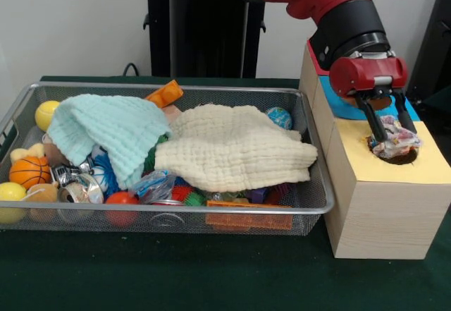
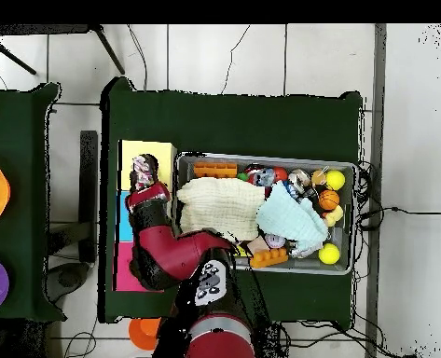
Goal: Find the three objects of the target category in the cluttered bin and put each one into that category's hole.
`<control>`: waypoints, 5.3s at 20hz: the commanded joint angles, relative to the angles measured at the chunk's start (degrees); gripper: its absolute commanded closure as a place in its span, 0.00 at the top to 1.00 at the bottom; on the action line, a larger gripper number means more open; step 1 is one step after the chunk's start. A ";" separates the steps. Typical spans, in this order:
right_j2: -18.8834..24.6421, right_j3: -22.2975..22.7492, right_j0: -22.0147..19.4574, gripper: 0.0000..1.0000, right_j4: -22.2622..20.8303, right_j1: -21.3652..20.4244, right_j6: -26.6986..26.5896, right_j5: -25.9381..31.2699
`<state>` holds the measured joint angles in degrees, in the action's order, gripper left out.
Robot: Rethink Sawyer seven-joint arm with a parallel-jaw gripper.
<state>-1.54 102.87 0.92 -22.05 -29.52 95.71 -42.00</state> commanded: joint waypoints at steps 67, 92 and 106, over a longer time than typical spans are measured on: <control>27.98 -9.84 -21.14 1.00 -14.64 6.54 -6.16 56.10; -15.34 -25.81 10.17 1.00 -6.19 11.48 15.16 46.79; -25.25 -29.06 14.85 1.00 0.71 16.99 10.78 48.42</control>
<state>-20.44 74.78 18.21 -22.79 -23.28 97.15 -1.03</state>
